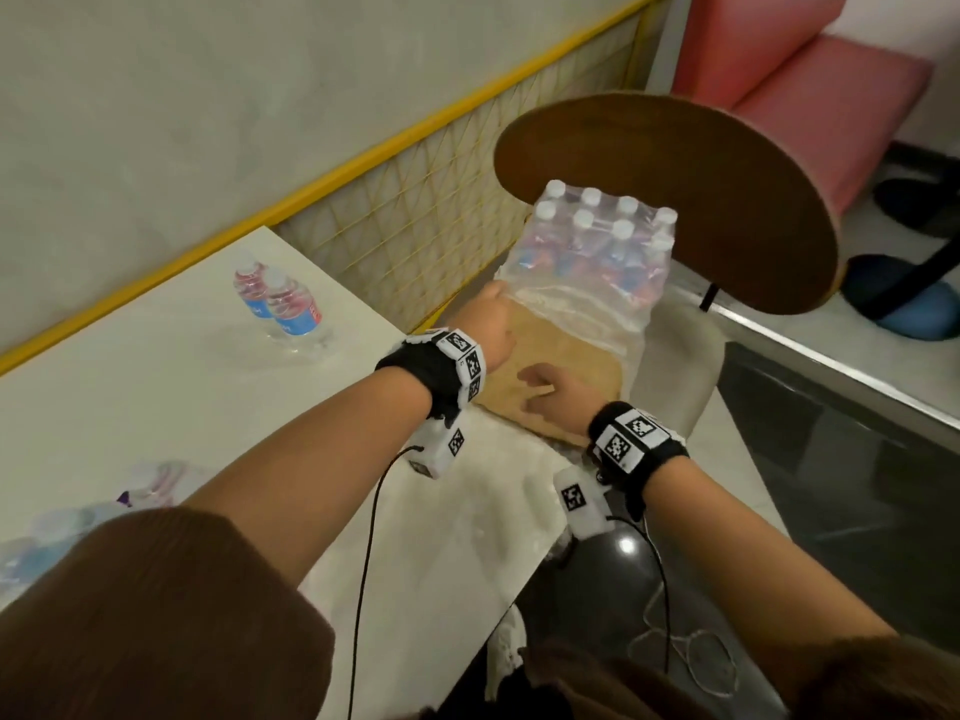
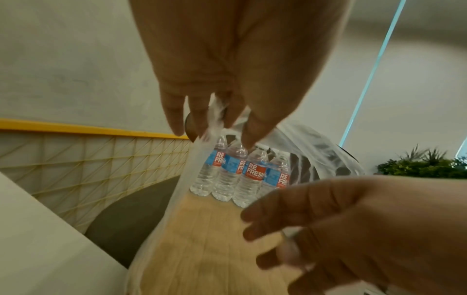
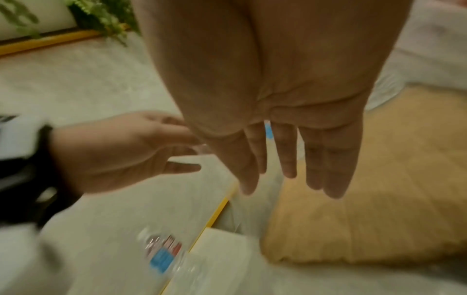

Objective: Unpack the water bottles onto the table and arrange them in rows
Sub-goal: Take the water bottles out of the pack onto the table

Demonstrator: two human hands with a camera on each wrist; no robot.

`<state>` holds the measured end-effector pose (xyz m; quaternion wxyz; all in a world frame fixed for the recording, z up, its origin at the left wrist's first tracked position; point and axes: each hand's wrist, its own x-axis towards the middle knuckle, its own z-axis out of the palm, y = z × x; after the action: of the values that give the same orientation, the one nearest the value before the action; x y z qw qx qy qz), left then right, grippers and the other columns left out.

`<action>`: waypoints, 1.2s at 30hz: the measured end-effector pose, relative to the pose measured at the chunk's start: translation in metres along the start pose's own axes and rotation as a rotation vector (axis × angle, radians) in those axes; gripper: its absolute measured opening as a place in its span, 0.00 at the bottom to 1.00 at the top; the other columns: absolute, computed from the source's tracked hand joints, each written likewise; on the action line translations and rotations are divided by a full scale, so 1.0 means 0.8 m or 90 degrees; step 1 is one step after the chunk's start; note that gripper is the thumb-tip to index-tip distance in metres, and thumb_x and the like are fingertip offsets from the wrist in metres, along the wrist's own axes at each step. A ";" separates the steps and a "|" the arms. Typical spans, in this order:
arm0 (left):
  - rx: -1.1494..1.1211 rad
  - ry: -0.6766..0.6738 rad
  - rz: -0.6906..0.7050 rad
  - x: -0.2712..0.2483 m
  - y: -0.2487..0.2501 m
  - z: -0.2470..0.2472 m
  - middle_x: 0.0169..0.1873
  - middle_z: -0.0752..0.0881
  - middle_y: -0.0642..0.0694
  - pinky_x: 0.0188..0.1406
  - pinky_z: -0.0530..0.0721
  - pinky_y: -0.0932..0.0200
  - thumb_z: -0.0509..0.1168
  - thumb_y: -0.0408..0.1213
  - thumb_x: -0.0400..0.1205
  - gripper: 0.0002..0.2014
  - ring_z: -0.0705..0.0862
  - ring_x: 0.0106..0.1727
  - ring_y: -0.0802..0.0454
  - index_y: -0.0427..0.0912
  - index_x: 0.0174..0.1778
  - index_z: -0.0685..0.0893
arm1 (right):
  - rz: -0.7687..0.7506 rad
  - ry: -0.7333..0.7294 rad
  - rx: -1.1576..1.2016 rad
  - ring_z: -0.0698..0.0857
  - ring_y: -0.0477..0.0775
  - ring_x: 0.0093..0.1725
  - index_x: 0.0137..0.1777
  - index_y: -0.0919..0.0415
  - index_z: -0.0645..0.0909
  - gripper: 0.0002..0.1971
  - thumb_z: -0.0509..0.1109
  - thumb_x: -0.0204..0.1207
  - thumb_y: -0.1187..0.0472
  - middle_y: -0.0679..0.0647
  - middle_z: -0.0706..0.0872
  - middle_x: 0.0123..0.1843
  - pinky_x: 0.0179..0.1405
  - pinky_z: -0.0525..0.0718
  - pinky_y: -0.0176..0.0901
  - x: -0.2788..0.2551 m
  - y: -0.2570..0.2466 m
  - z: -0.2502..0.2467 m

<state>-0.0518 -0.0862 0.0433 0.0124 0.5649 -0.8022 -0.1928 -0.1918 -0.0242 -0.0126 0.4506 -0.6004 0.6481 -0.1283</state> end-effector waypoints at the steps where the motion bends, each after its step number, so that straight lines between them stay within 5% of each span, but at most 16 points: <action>1: -0.029 0.036 -0.001 0.004 0.001 0.002 0.80 0.63 0.46 0.69 0.76 0.46 0.60 0.29 0.79 0.20 0.76 0.71 0.43 0.37 0.69 0.77 | 0.016 0.031 0.025 0.78 0.57 0.67 0.72 0.57 0.72 0.25 0.70 0.75 0.65 0.56 0.76 0.72 0.63 0.79 0.48 0.008 0.005 -0.011; 6: -0.078 0.144 0.066 0.016 -0.001 -0.001 0.66 0.81 0.43 0.63 0.79 0.51 0.58 0.22 0.81 0.17 0.82 0.64 0.43 0.36 0.61 0.85 | 0.145 0.084 0.066 0.71 0.62 0.75 0.79 0.58 0.64 0.32 0.65 0.78 0.47 0.58 0.69 0.79 0.71 0.73 0.55 0.039 -0.015 -0.057; 9: -0.075 0.141 0.069 0.019 -0.008 -0.001 0.67 0.81 0.46 0.60 0.80 0.54 0.58 0.24 0.82 0.18 0.82 0.63 0.45 0.42 0.63 0.84 | 0.190 0.115 0.112 0.78 0.64 0.64 0.79 0.53 0.64 0.33 0.61 0.78 0.38 0.56 0.70 0.78 0.51 0.81 0.53 0.044 -0.045 -0.088; 11: -0.013 0.104 0.058 0.017 -0.010 0.000 0.71 0.78 0.52 0.57 0.79 0.56 0.58 0.25 0.82 0.22 0.81 0.65 0.47 0.51 0.66 0.81 | 0.176 0.121 -0.002 0.82 0.63 0.55 0.80 0.52 0.61 0.32 0.66 0.78 0.47 0.57 0.71 0.76 0.44 0.84 0.53 0.045 -0.048 -0.107; 13: 0.018 0.080 0.058 0.016 -0.008 -0.002 0.72 0.75 0.55 0.53 0.78 0.57 0.58 0.25 0.82 0.23 0.81 0.64 0.47 0.53 0.69 0.79 | 0.167 0.114 -0.176 0.82 0.59 0.61 0.78 0.57 0.67 0.31 0.72 0.75 0.56 0.57 0.76 0.73 0.54 0.82 0.48 0.039 -0.050 -0.118; 17: 0.005 0.073 0.070 0.015 0.002 -0.008 0.64 0.78 0.54 0.48 0.82 0.52 0.57 0.24 0.81 0.24 0.83 0.56 0.47 0.52 0.69 0.78 | 0.170 0.077 -0.319 0.81 0.57 0.63 0.69 0.59 0.76 0.25 0.75 0.73 0.55 0.55 0.82 0.67 0.54 0.80 0.44 0.056 -0.052 -0.126; 20: -0.014 0.043 0.070 0.016 -0.001 -0.006 0.61 0.78 0.52 0.51 0.83 0.47 0.56 0.25 0.80 0.23 0.83 0.55 0.45 0.51 0.65 0.82 | 0.184 0.117 -0.264 0.80 0.58 0.65 0.69 0.61 0.77 0.21 0.70 0.77 0.57 0.58 0.80 0.69 0.55 0.79 0.45 0.067 -0.048 -0.125; 23: -0.024 0.057 0.067 0.017 -0.005 -0.004 0.62 0.74 0.54 0.47 0.84 0.50 0.57 0.31 0.81 0.18 0.83 0.52 0.48 0.52 0.59 0.85 | 0.221 0.135 -0.203 0.70 0.60 0.76 0.78 0.56 0.67 0.26 0.65 0.80 0.57 0.59 0.64 0.81 0.68 0.74 0.50 0.066 -0.023 -0.120; 27: -0.002 0.033 0.066 0.027 0.006 0.002 0.73 0.63 0.52 0.51 0.85 0.49 0.64 0.40 0.79 0.18 0.79 0.62 0.48 0.54 0.65 0.80 | 0.220 0.184 0.068 0.72 0.61 0.75 0.82 0.57 0.57 0.30 0.63 0.82 0.57 0.62 0.68 0.79 0.72 0.74 0.49 0.058 -0.003 -0.088; 31: 0.031 -0.003 0.031 0.036 0.024 0.013 0.78 0.53 0.49 0.54 0.82 0.50 0.71 0.50 0.72 0.26 0.75 0.67 0.42 0.52 0.66 0.75 | 0.084 0.328 0.239 0.82 0.44 0.49 0.66 0.50 0.75 0.19 0.66 0.78 0.45 0.47 0.82 0.60 0.48 0.77 0.30 0.051 -0.015 -0.065; 33: 0.008 -0.006 0.014 0.038 0.027 0.020 0.78 0.52 0.48 0.53 0.80 0.51 0.73 0.54 0.69 0.27 0.75 0.68 0.42 0.51 0.62 0.77 | 0.030 0.288 0.260 0.81 0.43 0.43 0.63 0.52 0.77 0.18 0.68 0.77 0.46 0.45 0.83 0.52 0.36 0.72 0.25 0.039 -0.019 -0.055; 36: -0.028 -0.037 -0.009 0.049 0.020 0.028 0.78 0.52 0.50 0.60 0.81 0.49 0.75 0.56 0.67 0.29 0.79 0.65 0.43 0.46 0.60 0.81 | 0.036 0.159 0.283 0.83 0.44 0.46 0.57 0.50 0.81 0.13 0.68 0.77 0.46 0.46 0.84 0.49 0.35 0.73 0.25 0.031 -0.017 -0.049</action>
<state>-0.0854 -0.1107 0.0196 -0.0002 0.5641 -0.7939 -0.2269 -0.2085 -0.0643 0.0084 0.4913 -0.4476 0.6714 -0.3278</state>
